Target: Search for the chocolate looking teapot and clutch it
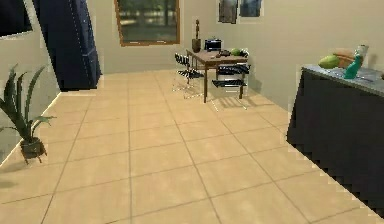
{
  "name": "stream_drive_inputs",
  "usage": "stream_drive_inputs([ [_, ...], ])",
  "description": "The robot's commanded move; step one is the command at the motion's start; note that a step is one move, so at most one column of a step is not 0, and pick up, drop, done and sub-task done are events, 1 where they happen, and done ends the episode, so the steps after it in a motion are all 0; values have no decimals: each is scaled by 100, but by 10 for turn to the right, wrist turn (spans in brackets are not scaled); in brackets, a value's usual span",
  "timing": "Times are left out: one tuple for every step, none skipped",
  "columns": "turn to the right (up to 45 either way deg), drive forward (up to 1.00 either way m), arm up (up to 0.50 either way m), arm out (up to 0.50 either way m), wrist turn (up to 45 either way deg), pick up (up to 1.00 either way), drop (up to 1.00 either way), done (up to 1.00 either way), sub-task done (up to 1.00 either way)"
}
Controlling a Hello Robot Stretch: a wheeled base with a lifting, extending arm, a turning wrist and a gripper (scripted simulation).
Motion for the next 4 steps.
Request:
stream_drive_inputs([
  [30,0,0,0,0,0,0,0,0],
  [0,10,0,0,0,0,0,0,0],
  [60,0,0,0,0,0,0,0,0],
  [0,100,0,0,0,0,0,0,0],
])
